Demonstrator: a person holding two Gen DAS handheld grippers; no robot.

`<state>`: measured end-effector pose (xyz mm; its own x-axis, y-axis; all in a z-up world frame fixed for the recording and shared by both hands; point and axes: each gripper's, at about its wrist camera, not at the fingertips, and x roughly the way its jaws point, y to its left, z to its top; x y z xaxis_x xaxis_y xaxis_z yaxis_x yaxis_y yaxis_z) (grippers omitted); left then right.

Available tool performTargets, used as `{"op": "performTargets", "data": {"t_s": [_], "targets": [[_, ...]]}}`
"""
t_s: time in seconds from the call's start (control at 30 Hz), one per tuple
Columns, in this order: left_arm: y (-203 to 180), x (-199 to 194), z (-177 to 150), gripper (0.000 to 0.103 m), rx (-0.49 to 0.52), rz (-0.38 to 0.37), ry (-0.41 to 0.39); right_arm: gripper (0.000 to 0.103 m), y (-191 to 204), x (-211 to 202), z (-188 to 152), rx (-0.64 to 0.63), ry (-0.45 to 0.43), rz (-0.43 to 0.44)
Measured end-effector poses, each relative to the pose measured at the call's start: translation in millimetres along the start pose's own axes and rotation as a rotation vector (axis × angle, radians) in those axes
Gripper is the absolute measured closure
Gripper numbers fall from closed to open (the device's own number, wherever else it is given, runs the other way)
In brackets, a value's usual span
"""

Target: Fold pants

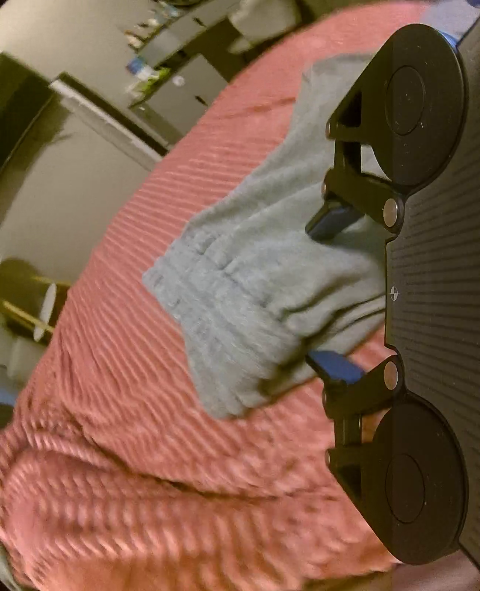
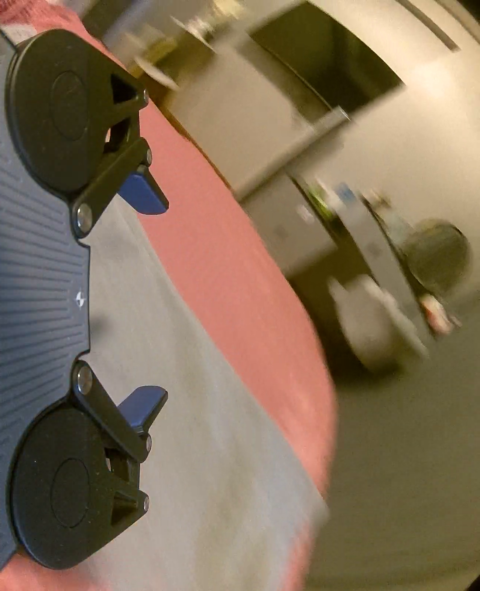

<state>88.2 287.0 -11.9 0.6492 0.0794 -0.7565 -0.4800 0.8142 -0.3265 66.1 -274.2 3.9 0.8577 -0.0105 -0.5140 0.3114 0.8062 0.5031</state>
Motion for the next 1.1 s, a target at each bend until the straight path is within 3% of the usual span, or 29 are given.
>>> {"op": "performTargets", "data": {"t_s": [0.07, 0.13, 0.3, 0.4, 0.47, 0.53, 0.63, 0.67, 0.77, 0.87, 0.93, 0.97, 1.1], "targets": [[-2, 14, 9, 0.059, 0.041, 0.038, 0.009, 0.004, 21, 27, -12, -0.009, 0.072, 0.040], [-2, 16, 16, 0.072, 0.050, 0.049, -0.010, 0.004, 38, 48, -19, -0.034, 0.137, 0.054], [-2, -2, 23, 0.073, 0.063, 0.101, -0.135, 0.004, 39, 64, -12, -0.041, 0.103, 0.103], [-3, 7, 9, 0.058, 0.076, 0.214, -0.076, 0.004, 15, 71, -17, 0.018, 0.116, 0.135], [-9, -1, 0, 0.026, 0.085, 0.319, -0.106, 0.004, -1, 77, -17, 0.044, 0.147, 0.151], [-26, -20, -10, 0.017, 0.105, 0.473, -0.199, 0.004, -13, 76, -10, 0.073, 0.138, 0.178], [-66, -43, -24, 0.018, 0.198, 0.648, -0.361, 0.004, -31, 71, 3, 0.161, 0.078, 0.196], [-86, -50, -29, 0.017, 0.264, 0.632, -0.410, 0.004, -35, 73, 5, 0.182, 0.069, 0.201], [-148, -56, -45, 0.014, 0.502, 0.395, -0.408, 0.004, -53, 82, 8, 0.267, 0.090, 0.220], [-198, -41, -57, 0.016, 0.604, 0.093, -0.291, 0.004, -60, 84, 8, 0.313, 0.090, 0.241], [-228, -22, -68, 0.019, 0.643, -0.014, -0.208, 0.004, -66, 81, 8, 0.323, 0.095, 0.251], [-239, -11, -74, 0.020, 0.674, -0.017, -0.199, 0.004, -68, 83, 8, 0.332, 0.095, 0.258], [-272, 31, -101, 0.027, 0.883, 0.130, -0.177, 0.004, -78, 87, 11, 0.394, 0.097, 0.287]]}}
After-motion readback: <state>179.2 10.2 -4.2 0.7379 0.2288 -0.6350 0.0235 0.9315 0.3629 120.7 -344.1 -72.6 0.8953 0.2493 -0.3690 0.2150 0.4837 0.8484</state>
